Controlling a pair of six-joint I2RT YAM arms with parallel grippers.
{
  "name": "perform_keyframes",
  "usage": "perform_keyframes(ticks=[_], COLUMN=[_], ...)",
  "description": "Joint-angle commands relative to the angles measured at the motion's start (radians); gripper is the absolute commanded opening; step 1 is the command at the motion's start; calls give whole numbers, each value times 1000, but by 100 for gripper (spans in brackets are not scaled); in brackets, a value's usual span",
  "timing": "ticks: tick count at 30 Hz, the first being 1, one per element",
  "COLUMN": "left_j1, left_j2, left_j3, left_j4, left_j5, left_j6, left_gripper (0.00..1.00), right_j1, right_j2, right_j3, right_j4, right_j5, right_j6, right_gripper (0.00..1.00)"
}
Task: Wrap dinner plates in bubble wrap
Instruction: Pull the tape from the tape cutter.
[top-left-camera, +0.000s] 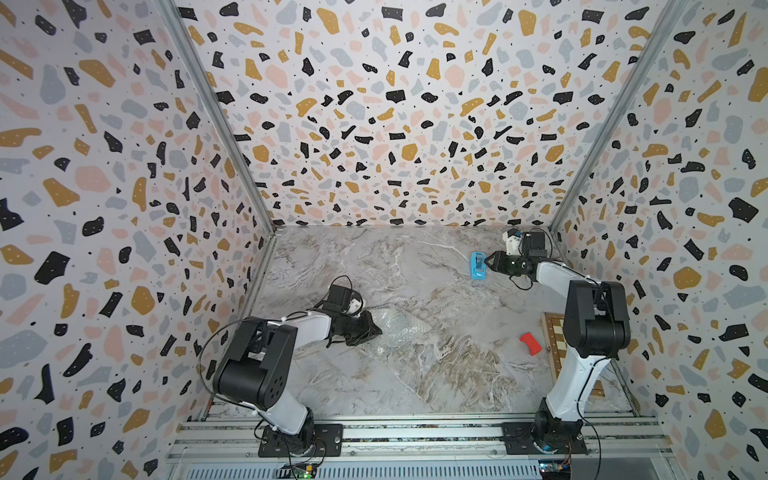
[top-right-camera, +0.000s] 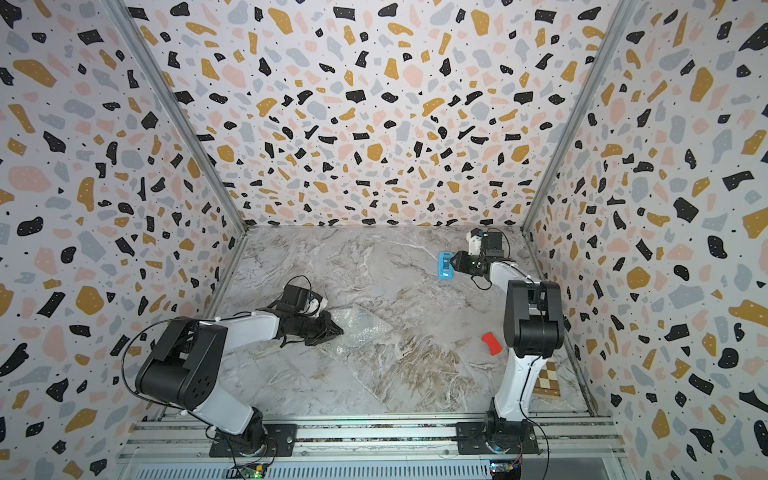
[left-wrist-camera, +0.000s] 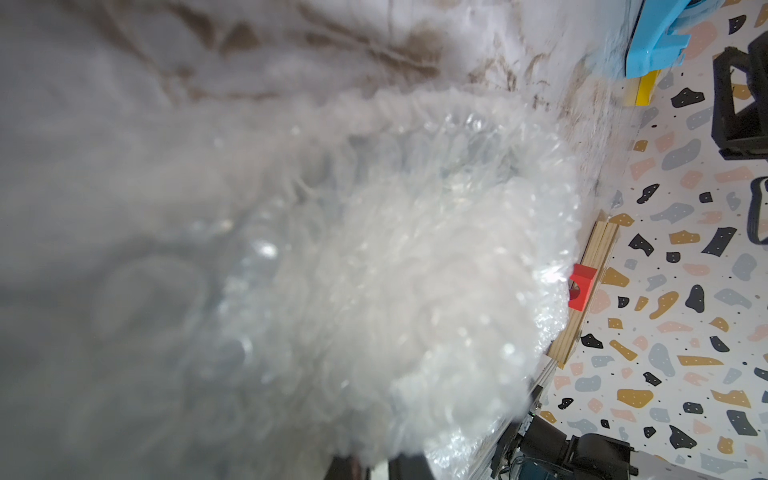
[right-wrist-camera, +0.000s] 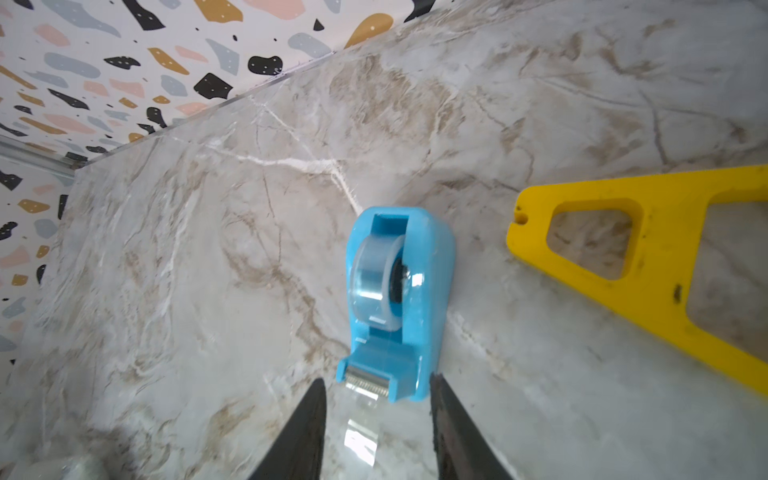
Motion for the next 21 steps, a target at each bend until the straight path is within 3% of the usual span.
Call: perform_keyframes(ticks=[1,7,13,21], left_j1=[-3,-4,-5,-5], left_j2=[24,23,29,36], left_j3=[-50,-48,-54,-58], left_j4=[-132,-131,-126,-119], left_j5=[-113,-113,-109,-102], left_j6=[-9,-17,-17,-15], left_gripper=[12,12,12,12], right_j1=[1,15,26,25], right_j2=[35,40,-36,-65], right_j3=[94,101,-15,-132], right_j4=[-85,-103,-66,-7], right_j5=[-1,-10,-68,-138], right_j6=[-36,-36,-19,9], right_gripper=[44,47,57,61])
